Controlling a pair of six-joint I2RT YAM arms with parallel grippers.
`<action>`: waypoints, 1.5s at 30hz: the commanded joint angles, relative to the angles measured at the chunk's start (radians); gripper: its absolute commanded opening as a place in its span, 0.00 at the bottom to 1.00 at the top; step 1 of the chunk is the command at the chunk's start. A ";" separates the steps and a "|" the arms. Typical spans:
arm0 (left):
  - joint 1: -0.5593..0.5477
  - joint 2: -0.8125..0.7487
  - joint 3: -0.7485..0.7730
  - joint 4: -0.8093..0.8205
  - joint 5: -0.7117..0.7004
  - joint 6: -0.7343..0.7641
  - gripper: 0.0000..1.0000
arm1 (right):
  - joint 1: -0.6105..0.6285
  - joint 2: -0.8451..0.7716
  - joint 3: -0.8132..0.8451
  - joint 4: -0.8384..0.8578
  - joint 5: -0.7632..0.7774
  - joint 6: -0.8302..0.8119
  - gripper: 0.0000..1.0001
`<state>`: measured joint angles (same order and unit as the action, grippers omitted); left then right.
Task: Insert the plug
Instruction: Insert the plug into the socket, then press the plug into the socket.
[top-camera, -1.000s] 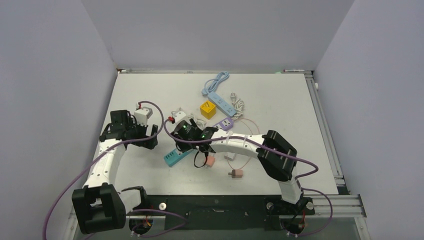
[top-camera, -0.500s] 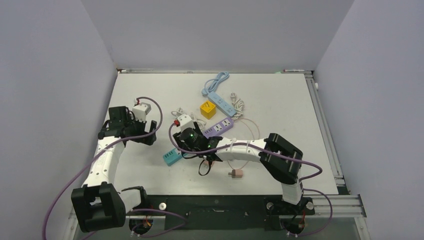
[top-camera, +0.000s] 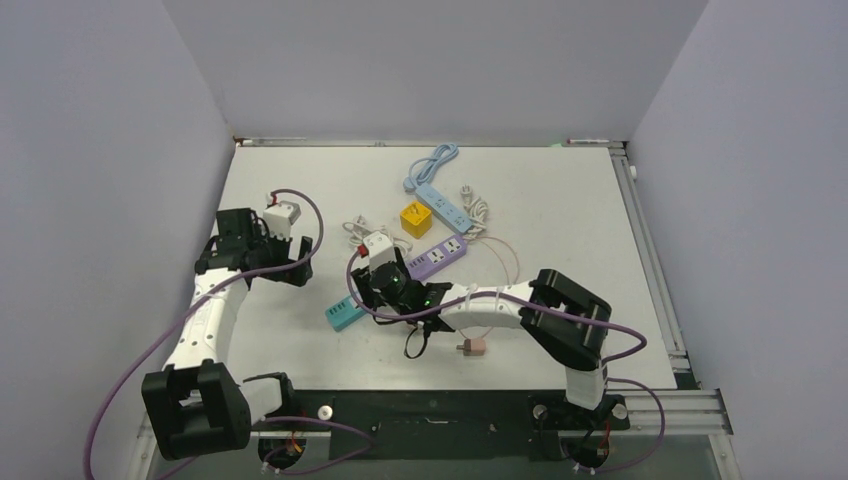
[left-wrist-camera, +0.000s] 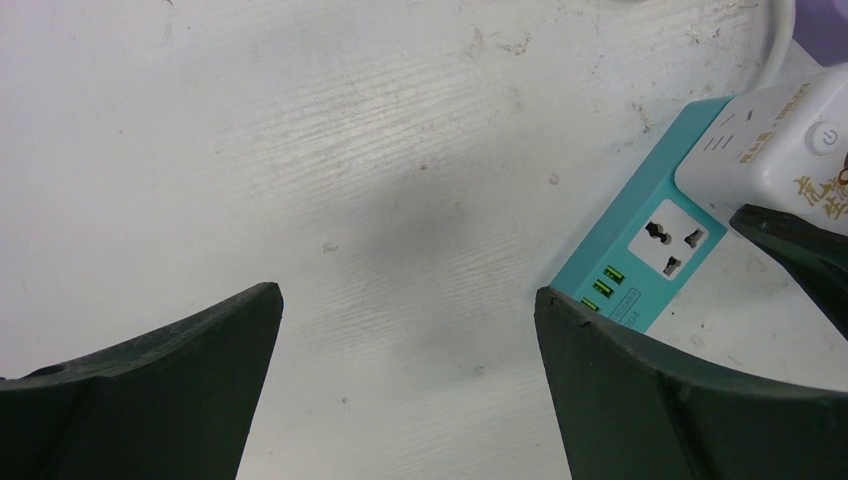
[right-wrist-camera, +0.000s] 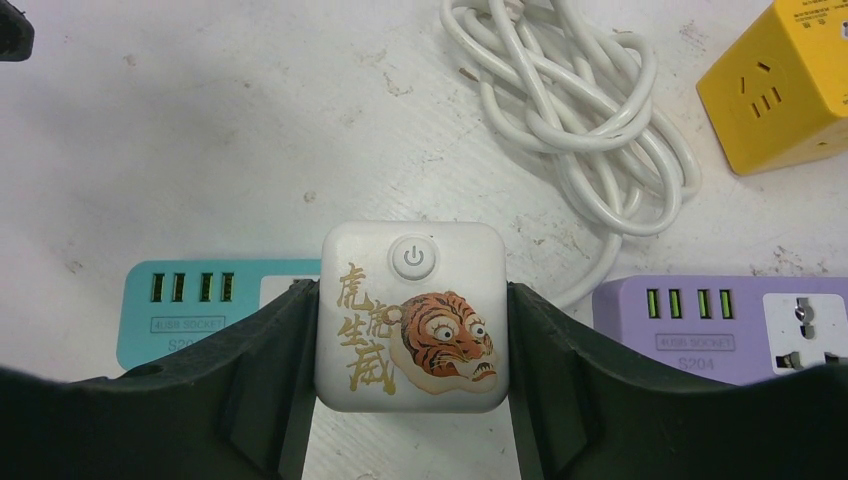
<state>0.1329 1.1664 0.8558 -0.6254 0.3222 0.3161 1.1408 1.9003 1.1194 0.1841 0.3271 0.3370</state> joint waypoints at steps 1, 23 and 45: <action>0.006 -0.005 0.055 -0.006 0.024 -0.012 0.96 | 0.031 0.153 -0.124 -0.304 -0.159 0.069 0.05; 0.013 -0.036 0.104 -0.036 0.069 0.003 0.96 | 0.033 0.027 0.081 -0.475 -0.115 0.022 0.84; 0.031 -0.044 0.112 -0.057 0.095 0.007 0.96 | -0.080 -0.242 0.111 -0.299 -0.252 -0.036 0.19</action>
<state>0.1589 1.1454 0.9436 -0.6884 0.3752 0.3206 1.0809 1.6520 1.2396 -0.1783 0.1143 0.3164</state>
